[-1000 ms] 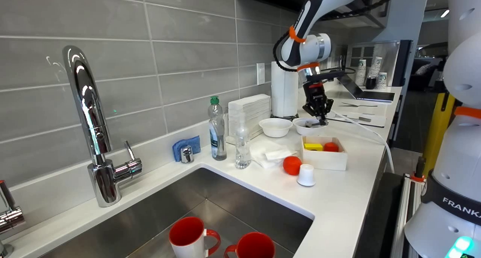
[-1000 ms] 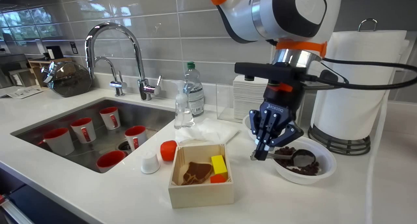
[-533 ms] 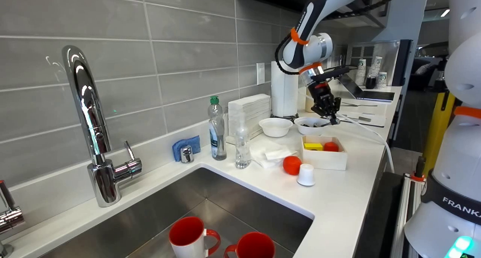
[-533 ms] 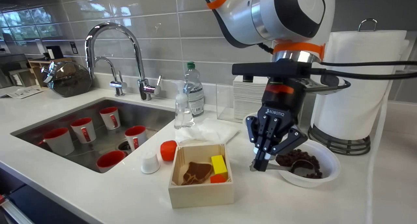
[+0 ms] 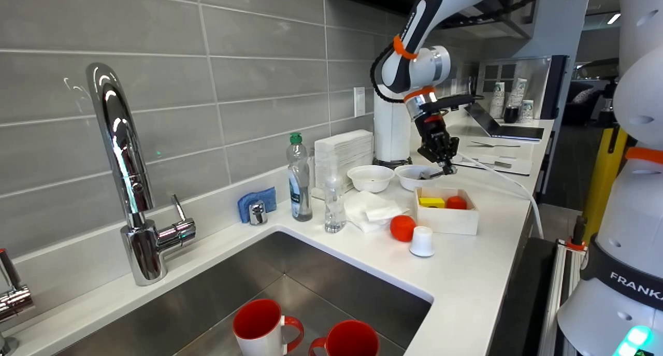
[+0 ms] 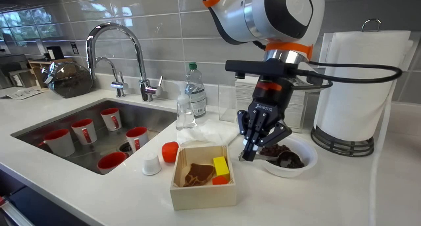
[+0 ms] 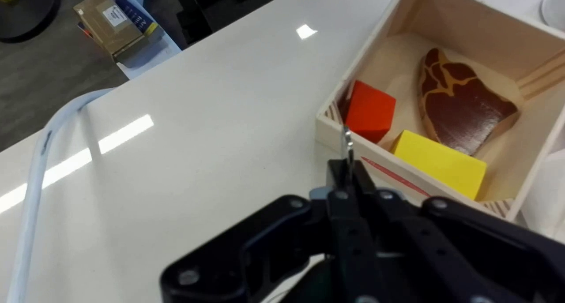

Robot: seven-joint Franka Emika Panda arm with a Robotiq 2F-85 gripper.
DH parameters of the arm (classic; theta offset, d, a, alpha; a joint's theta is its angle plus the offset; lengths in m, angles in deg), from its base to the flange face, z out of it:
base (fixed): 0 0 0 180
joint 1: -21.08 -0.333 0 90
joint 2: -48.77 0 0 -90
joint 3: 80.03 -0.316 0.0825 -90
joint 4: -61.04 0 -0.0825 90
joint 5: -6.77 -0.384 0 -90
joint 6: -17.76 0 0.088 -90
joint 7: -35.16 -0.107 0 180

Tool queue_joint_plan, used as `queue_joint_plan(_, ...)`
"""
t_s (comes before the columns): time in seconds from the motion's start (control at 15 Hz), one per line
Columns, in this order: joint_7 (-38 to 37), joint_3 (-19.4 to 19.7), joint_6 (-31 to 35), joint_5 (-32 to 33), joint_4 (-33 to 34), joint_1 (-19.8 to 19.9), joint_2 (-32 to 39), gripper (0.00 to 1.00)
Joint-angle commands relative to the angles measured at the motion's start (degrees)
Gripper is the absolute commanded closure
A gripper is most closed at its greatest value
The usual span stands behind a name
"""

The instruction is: Stir the coffee beans in the bowl with the metal spoon

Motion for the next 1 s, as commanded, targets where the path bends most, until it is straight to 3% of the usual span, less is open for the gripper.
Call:
queue_joint_plan(0.0,1.3,-0.5,2.2,-4.7,-1.4,0.1,-1.4,0.99)
queue_joint_plan(0.2,0.2,-0.1,4.2,-7.0,-2.2,0.1,-2.6,0.99)
queue_joint_plan(0.53,-7.7,0.7,8.0,-2.8,-6.7,-3.1,-6.6,0.99)
queue_joint_plan(0.93,-26.3,0.8,12.2,4.7,-14.6,-8.2,-12.7,0.99)
